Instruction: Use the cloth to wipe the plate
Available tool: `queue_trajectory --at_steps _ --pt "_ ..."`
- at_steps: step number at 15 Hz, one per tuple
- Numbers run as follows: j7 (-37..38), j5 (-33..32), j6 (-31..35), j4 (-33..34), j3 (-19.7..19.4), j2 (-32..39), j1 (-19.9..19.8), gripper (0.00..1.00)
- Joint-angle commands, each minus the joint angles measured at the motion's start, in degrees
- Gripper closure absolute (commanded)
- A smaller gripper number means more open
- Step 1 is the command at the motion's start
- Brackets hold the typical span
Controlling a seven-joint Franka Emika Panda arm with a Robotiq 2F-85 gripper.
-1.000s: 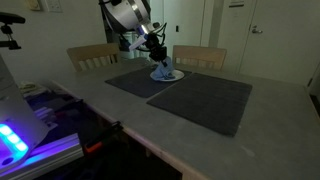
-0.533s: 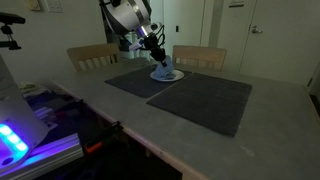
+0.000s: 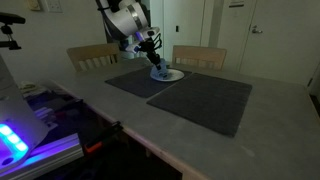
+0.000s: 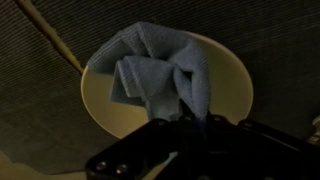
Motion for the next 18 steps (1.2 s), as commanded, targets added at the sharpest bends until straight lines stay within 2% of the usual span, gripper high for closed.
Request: queue_trajectory --at_steps 1,9,11,12,14,16,17,18 --pt "0.0 3.1 4.8 -1.1 1.6 1.0 -2.2 0.98" --pt "-2.4 11.5 11.4 -2.3 9.3 2.3 -9.8 0.98" --pt "-7.8 12.8 11.8 -3.0 15.6 1.7 -15.4 0.98" --pt "-2.8 10.7 9.9 -1.8 10.5 1.7 -10.4 0.91" --pt "-5.3 11.4 10.0 -2.0 14.0 1.7 -13.6 0.91" --pt "-5.6 11.4 10.0 -2.0 14.5 1.7 -14.2 0.91" --pt "-5.6 11.4 10.0 -2.0 14.5 1.7 -14.2 0.98" --pt "-5.8 11.1 10.2 -2.1 14.6 1.8 -14.1 0.98"
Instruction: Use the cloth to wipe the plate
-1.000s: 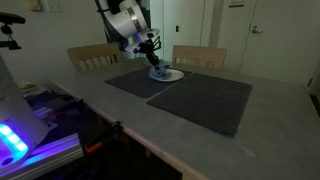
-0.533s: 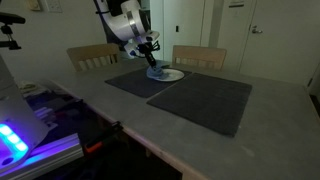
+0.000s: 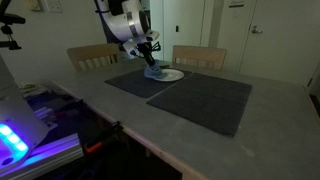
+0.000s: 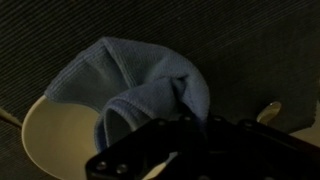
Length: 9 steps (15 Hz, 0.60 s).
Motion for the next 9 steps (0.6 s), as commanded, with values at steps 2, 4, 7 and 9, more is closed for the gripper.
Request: queue_trajectory --at_steps 2,4,7,9 --pt "1.3 -0.9 0.2 1.2 -2.0 0.7 1.9 0.98" --pt "2.8 -1.6 1.1 2.6 -4.3 1.4 3.8 0.98" --pt "5.4 -2.8 2.7 5.1 -8.9 3.0 7.3 0.98" --pt "6.8 -2.6 3.7 6.5 -11.2 4.6 9.2 0.98"
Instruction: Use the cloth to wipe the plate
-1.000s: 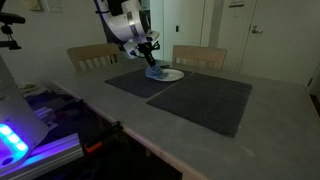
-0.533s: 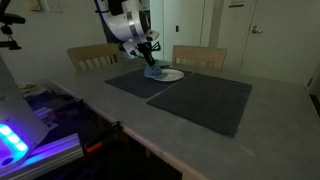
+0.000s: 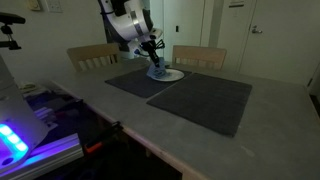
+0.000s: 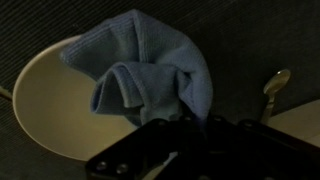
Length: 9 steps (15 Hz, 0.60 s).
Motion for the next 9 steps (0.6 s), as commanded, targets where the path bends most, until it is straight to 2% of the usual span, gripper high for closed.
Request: queue_trajectory --at_steps 1,4,9 --pt "2.4 -0.2 3.2 3.9 -3.1 5.0 2.2 0.98" --pt "4.4 1.2 2.7 5.7 -3.9 9.2 2.6 0.98" --pt "9.9 1.0 4.7 8.0 -8.4 11.9 5.5 0.98"
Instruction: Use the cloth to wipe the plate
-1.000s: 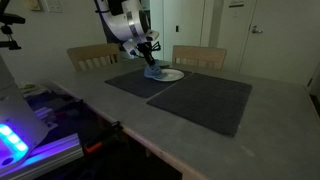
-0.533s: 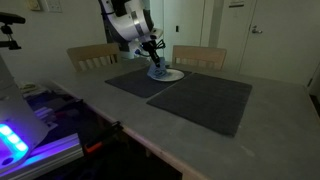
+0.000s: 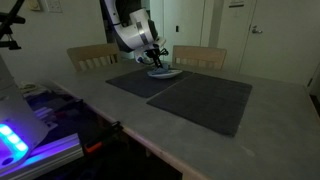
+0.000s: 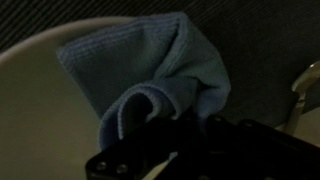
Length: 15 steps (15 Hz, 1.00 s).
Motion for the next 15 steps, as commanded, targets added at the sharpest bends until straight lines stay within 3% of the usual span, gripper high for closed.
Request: queue_trajectory --at_steps 1,8,15 --pt "3.6 0.5 1.7 2.5 -4.6 4.3 2.8 0.98" --pt "6.9 0.1 -1.4 3.1 -10.5 3.1 7.0 0.98" --pt "6.4 0.1 -7.0 3.5 -12.9 2.9 8.9 0.98"
